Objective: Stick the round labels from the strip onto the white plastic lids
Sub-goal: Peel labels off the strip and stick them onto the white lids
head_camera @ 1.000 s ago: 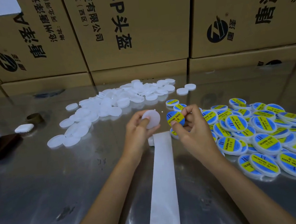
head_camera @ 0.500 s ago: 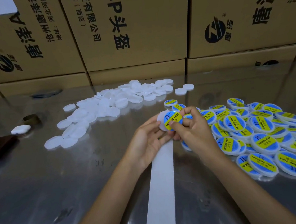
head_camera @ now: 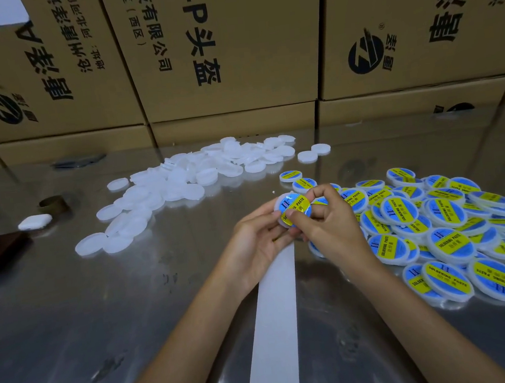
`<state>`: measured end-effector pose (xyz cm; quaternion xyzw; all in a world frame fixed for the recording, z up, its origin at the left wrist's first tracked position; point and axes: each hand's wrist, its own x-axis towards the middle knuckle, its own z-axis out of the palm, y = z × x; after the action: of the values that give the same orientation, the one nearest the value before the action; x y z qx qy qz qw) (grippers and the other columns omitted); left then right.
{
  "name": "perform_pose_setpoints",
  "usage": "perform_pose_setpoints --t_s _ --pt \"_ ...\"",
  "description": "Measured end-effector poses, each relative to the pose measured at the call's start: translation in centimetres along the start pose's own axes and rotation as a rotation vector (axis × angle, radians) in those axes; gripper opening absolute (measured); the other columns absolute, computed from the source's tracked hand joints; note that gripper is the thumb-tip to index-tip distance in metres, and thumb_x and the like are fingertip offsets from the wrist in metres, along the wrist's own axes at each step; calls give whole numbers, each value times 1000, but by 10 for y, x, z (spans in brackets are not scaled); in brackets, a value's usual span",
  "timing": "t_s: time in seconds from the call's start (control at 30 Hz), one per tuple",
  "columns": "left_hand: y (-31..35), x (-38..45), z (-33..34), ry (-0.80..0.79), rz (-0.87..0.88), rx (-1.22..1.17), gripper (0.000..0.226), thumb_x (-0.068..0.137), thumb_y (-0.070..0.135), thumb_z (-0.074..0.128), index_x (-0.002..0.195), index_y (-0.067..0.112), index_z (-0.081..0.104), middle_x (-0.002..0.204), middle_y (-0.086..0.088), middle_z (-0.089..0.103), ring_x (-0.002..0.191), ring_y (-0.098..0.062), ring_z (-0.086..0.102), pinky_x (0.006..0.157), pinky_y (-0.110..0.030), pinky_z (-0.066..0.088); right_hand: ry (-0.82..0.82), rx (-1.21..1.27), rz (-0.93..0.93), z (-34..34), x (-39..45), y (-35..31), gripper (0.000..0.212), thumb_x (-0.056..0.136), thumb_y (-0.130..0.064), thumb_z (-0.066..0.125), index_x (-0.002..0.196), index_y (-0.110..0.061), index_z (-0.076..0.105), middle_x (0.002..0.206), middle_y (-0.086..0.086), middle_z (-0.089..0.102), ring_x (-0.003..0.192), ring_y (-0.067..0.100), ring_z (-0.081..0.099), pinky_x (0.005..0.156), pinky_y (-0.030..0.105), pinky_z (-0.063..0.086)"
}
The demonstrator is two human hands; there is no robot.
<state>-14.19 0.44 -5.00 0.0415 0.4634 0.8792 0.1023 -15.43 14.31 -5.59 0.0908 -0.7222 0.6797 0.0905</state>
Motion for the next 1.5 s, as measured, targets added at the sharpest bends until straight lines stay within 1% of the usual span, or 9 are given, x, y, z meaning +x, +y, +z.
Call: perform_pose_setpoints --t_s 0.2,0.27,0.37,0.57,0.73,1.0,1.13,1.27,1.5 --pt "-2 0 1 -8 1 44 39 100 -2 40 135 -1 56 133 -25 62 129 -39 55 101 -38 53 35 -55 -29 1 2 6 31 82 -20 74 82 -35 47 77 5 74 78 45 65 74 60 55" --pt "-2 -1 1 -14 4 45 38 100 -1 40 135 0 57 132 -25 62 129 -39 56 99 -38 54 47 -85 -34 1 5 10 30 81 -25 75 84 -34 46 71 2 71 66 34 63 73 56 56" --pt "-1 -1 1 -9 6 36 37 100 0 41 134 1 57 130 -23 64 124 -35 60 98 -37 55 110 -269 -97 0 7 14 31 79 -36 75 85 -32 45 51 -9 54 49 8 47 61 35 50" --pt "0 -1 -2 -7 -9 -73 39 96 2 45 134 -1 57 127 -23 66 117 -33 66 99 -38 55 212 -461 -140 -3 1 12 58 71 -58 76 108 -37 36 56 -8 50 62 7 55 55 30 42" --pt "1 1 -1 -23 -27 -146 47 89 7 53 134 -4 55 133 -27 61 126 -39 59 105 -45 49 124 -619 -139 -2 -3 13 60 66 -84 56 88 -30 42 57 -11 50 63 12 55 55 36 44" --pt "7 -1 -4 -105 4 -18 43 95 3 48 138 2 55 133 -23 63 123 -35 62 99 -40 54 153 -644 -293 -4 -1 12 45 90 -62 52 69 -29 32 53 -6 42 53 14 43 50 33 34" --pt "6 -2 -6 -91 119 178 46 93 -12 50 128 14 65 121 -17 71 109 -30 70 85 -34 59 151 -643 -343 -7 0 11 41 98 -50 45 74 -18 49 54 -3 47 55 24 47 54 40 41" --pt "4 -3 -6 13 187 304 38 89 -8 66 123 10 68 109 -20 74 98 -34 74 78 -35 61 109 -606 -354 -7 -2 11 37 102 -40 41 85 -13 60 62 2 57 61 29 51 61 47 46" --pt "-1 -3 -5 207 221 295 25 88 11 73 113 9 70 99 -18 76 86 -32 75 69 -38 62 -10 -712 -218 -2 -7 12 66 73 -91 35 76 -25 40 67 -9 54 67 15 56 58 37 47"
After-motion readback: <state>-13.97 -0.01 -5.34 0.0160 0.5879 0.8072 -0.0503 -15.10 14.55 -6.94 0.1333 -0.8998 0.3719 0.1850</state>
